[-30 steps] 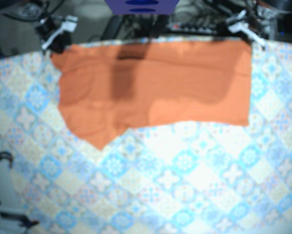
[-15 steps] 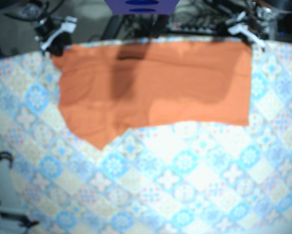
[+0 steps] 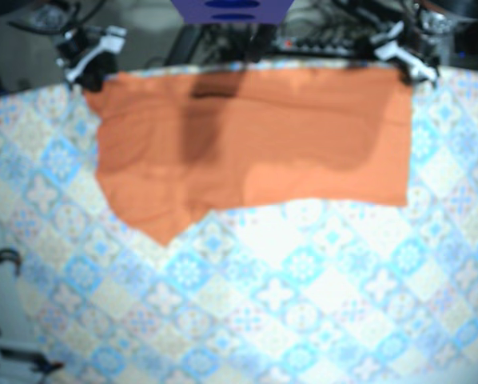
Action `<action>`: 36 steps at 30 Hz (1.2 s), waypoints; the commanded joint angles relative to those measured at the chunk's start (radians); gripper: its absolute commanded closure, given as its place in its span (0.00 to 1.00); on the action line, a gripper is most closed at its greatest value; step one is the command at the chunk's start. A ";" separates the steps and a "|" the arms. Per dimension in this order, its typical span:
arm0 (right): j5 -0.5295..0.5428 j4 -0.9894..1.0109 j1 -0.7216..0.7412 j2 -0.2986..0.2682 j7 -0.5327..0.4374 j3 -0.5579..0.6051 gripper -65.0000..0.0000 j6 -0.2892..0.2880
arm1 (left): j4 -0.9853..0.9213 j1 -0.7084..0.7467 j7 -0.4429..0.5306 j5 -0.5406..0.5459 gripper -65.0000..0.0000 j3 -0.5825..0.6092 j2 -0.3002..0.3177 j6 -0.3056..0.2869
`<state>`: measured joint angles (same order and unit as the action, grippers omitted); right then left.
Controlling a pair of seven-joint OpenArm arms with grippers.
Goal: Fold the T-shirt properly
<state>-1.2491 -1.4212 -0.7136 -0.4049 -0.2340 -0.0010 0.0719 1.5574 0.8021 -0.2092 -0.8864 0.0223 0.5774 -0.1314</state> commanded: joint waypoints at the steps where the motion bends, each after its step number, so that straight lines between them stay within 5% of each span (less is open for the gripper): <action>1: 0.004 -0.007 -0.016 -0.013 -0.001 -0.007 0.74 0.001 | 0.007 0.015 -0.006 -0.001 0.54 -0.005 0.011 -0.006; 28: 0.010 -0.008 -0.094 -0.012 0.000 -0.069 0.74 0.001 | 0.061 0.099 -0.003 0.000 0.53 -0.008 0.020 -0.006; 36: 0.015 -0.020 -0.139 -0.012 -0.008 -0.199 0.74 0.001 | 0.229 0.179 -0.003 0.178 0.53 -0.146 0.066 -0.006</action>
<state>-1.2480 -1.4281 -0.8421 -0.4019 -0.2398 -0.1921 0.0566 1.7760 0.9653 -0.2104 -0.7021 -0.1120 0.6289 -0.1509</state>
